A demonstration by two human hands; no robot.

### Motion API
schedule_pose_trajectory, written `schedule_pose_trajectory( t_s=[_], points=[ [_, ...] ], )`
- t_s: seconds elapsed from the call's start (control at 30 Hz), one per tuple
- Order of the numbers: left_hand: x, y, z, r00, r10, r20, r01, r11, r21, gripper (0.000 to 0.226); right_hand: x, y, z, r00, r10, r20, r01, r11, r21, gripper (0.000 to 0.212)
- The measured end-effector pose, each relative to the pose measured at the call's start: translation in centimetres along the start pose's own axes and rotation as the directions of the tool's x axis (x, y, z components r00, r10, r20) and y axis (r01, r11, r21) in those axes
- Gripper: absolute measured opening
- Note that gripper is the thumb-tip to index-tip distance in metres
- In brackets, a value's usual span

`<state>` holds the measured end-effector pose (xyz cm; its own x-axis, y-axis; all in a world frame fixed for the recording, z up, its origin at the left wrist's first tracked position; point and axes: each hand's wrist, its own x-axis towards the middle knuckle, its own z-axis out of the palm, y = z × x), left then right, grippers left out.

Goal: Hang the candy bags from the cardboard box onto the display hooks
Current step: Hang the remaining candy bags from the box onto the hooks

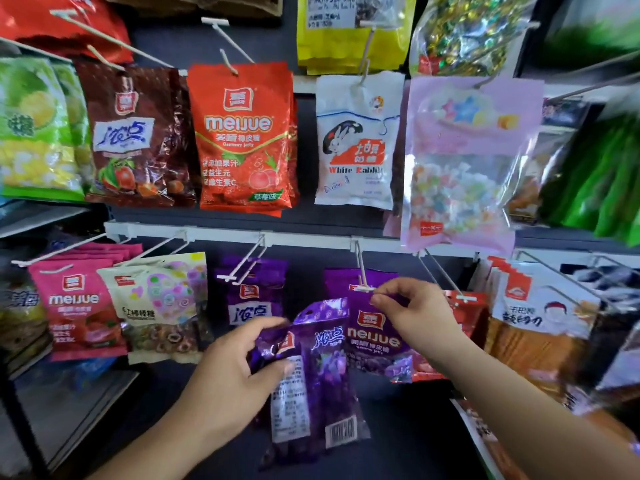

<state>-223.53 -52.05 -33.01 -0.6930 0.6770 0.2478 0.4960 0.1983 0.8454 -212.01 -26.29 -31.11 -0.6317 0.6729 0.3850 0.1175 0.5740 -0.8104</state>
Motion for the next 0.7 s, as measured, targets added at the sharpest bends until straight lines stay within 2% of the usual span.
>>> schedule_pose_trajectory(
  t_s=[0.17, 0.33, 0.43, 0.7],
  points=[
    [-0.1, -0.3, 0.3, 1.0, 0.0, 0.006, 0.0, 1.0, 0.015, 0.045, 0.2, 1.2, 0.1, 0.999, -0.021, 0.029, 0.022, 0.999, -0.032, 0.019],
    [-0.5, -1.4, -0.1, 0.998, -0.052, 0.018, 0.051, 0.997, 0.051, 0.049, 1.0, 1.2, 0.6, 0.998, -0.035, 0.054, 0.033, 0.999, 0.038, 0.013],
    [-0.5, -1.7, -0.3, 0.999, -0.047, 0.012, 0.046, 0.998, 0.03, 0.051, 2.1, 1.3, 1.0, 0.998, 0.009, 0.06, -0.013, 0.997, 0.079, 0.019],
    [0.1, -2.1, -0.8, 0.998, -0.027, -0.055, 0.022, 0.996, -0.085, 0.048, 3.1, 2.0, 1.3, 0.983, 0.106, 0.148, -0.143, 0.952, 0.27, 0.015]
  ],
)
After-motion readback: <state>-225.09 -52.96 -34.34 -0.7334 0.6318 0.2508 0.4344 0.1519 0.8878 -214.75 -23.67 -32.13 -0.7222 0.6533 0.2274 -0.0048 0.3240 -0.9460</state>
